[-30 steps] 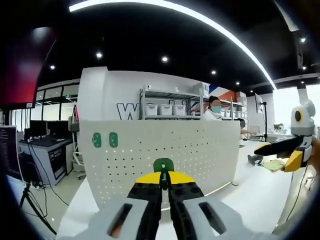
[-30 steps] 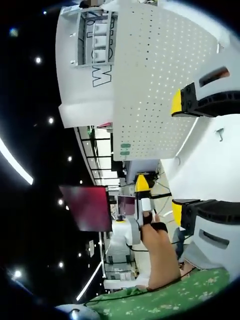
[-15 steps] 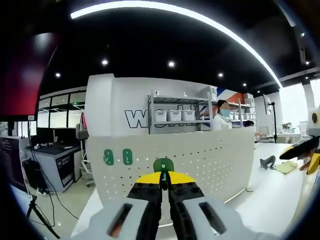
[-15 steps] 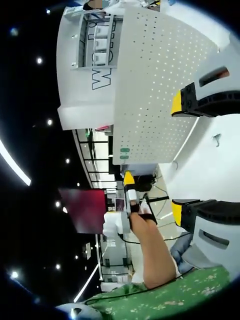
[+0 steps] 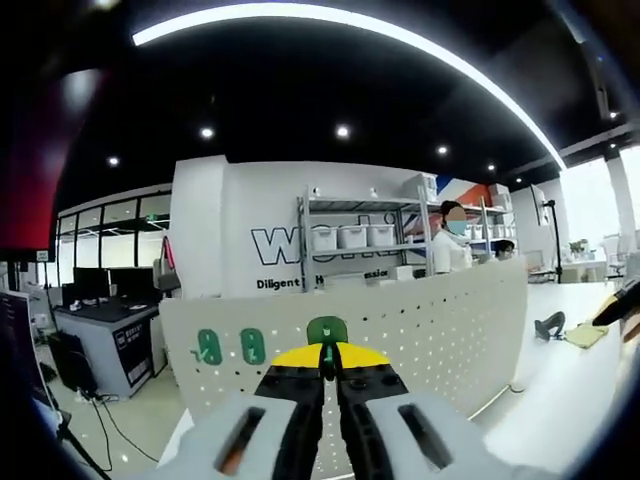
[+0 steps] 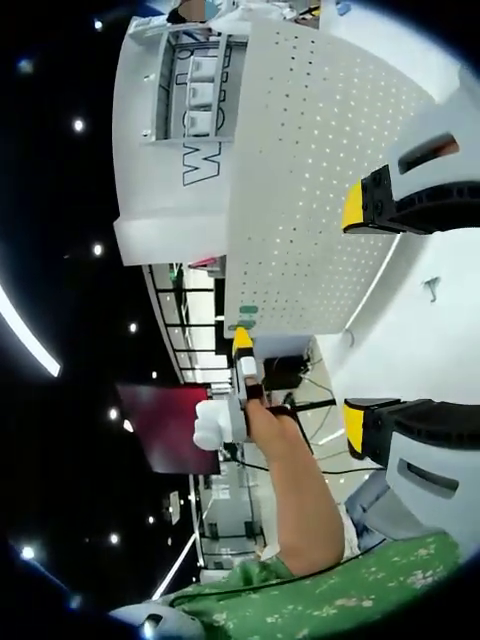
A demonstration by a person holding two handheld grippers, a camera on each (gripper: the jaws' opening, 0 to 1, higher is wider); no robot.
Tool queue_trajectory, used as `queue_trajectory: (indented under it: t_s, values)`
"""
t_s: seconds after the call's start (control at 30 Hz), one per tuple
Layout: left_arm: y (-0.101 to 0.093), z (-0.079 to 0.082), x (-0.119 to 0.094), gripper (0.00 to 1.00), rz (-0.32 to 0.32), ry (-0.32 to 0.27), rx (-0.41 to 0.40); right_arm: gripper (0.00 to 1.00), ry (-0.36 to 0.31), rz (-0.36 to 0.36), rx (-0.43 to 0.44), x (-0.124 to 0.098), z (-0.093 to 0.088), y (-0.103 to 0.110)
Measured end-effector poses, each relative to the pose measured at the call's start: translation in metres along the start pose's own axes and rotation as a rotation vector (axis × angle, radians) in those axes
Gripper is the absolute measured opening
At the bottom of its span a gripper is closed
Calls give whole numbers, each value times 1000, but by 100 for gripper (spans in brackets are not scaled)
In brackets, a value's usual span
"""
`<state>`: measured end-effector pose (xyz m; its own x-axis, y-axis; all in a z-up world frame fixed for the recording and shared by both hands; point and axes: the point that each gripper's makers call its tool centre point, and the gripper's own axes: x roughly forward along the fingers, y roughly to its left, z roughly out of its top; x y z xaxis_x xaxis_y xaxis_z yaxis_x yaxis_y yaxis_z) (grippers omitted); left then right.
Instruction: Insert the hook assembly into the mounting plate slot until the hook locks in place.
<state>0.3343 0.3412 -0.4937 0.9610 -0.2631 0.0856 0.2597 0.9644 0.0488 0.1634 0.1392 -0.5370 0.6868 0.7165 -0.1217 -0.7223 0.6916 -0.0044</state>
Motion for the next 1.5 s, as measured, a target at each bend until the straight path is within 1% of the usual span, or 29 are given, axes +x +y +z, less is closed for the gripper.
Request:
queue_trajectory:
  t_s: [0.3, 0.63, 0.87, 1.1, 1.4, 1.5]
  values:
    - [4, 2, 19, 3, 19, -3, 1, 68, 5, -4, 0, 2, 1, -6]
    - [13, -4, 38, 3, 68, 3, -7, 68, 7, -5, -2, 2, 2, -10]
    - [17, -10, 46, 3, 102, 5, -2, 68, 9, -8, 3, 1, 0, -14]
    - [17, -15, 53, 3, 114, 12, 3, 68, 11, -9, 10, 1, -4, -18]
    - [19, -20, 67, 3, 121, 7, 11, 68, 18, -12, 17, 2, -6, -23]
    - [20, -21, 68, 3, 126, 7, 9, 68, 21, -11, 15, 3, -7, -23]
